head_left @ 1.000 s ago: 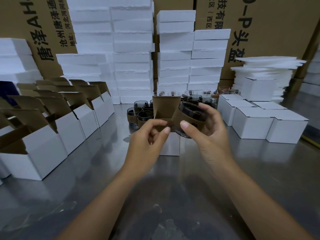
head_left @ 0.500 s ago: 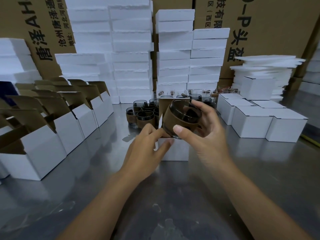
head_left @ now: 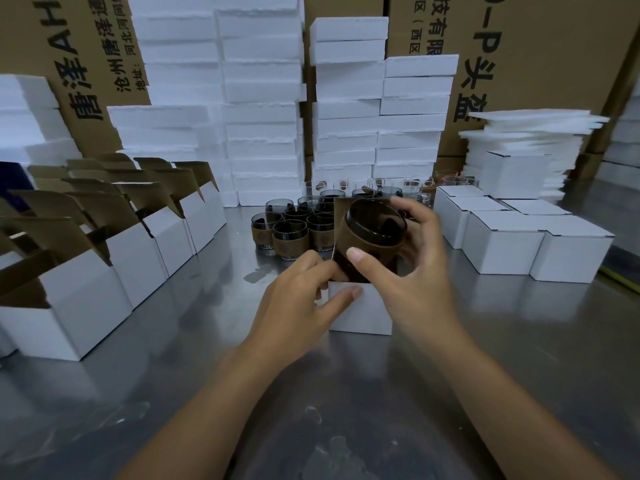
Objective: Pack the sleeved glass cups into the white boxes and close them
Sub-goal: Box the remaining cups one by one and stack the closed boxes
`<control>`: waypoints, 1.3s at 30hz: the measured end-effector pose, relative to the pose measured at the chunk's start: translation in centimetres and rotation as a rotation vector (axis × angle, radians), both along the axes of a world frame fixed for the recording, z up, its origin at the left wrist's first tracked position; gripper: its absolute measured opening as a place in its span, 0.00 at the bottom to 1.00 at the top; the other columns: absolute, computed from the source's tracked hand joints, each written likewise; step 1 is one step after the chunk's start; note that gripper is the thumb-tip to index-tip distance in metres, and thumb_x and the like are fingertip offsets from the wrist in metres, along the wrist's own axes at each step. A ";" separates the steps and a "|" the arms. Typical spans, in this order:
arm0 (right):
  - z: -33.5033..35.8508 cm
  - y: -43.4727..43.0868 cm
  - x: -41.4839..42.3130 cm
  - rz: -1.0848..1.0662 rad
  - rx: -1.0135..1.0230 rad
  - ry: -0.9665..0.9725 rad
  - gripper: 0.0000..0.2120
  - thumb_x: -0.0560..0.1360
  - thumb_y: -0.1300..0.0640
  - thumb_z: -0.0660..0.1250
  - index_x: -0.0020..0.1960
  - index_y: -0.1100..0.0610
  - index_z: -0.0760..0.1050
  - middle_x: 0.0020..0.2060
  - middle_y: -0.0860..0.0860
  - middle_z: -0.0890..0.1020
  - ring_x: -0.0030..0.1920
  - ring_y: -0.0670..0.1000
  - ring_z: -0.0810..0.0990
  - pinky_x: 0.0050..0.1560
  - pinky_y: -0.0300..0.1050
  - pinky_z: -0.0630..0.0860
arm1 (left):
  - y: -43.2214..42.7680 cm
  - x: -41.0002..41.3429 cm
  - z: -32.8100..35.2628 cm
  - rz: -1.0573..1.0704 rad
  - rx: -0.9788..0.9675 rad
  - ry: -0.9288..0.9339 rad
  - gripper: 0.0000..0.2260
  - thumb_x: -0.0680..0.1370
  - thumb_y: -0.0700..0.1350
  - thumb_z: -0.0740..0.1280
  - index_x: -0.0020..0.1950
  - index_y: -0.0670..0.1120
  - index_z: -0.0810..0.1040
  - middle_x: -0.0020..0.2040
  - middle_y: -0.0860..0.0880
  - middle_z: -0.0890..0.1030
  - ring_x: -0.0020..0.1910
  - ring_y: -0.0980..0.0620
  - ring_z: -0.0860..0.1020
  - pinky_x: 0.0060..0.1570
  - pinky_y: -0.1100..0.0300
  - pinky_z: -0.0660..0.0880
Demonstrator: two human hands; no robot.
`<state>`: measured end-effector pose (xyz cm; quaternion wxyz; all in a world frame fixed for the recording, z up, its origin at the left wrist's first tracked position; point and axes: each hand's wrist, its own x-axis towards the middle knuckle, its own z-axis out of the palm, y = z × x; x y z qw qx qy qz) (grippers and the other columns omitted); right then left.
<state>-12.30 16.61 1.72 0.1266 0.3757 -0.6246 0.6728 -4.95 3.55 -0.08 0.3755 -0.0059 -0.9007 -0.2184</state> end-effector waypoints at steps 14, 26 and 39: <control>0.0 0.4 -0.2 -0.136 0.383 0.229 0.12 0.71 0.54 0.71 0.44 0.39 0.70 0.66 0.44 0.66 0.69 0.49 0.64 0.67 0.56 0.66 | -0.5 -0.2 -0.2 -0.011 0.010 0.006 0.09 0.74 0.54 0.66 0.44 0.50 0.78 0.38 0.56 0.70 0.38 0.56 0.71 0.33 0.66 0.68; -0.4 0.8 -1.1 -0.128 0.620 0.376 0.05 0.79 0.51 0.58 0.44 0.45 0.68 0.71 0.46 0.61 0.71 0.46 0.56 0.66 0.46 0.57 | -0.5 -0.2 -0.3 -0.005 -0.027 0.049 0.08 0.75 0.54 0.66 0.43 0.50 0.77 0.36 0.57 0.68 0.36 0.55 0.70 0.31 0.66 0.66; -0.2 0.2 -0.9 -0.162 0.314 0.252 0.05 0.78 0.58 0.60 0.47 0.52 0.74 0.57 0.44 0.72 0.62 0.40 0.68 0.58 0.33 0.64 | -0.8 -0.4 -0.5 -0.067 0.008 0.078 0.06 0.74 0.54 0.66 0.49 0.59 0.72 0.36 0.56 0.72 0.37 0.55 0.72 0.34 0.63 0.72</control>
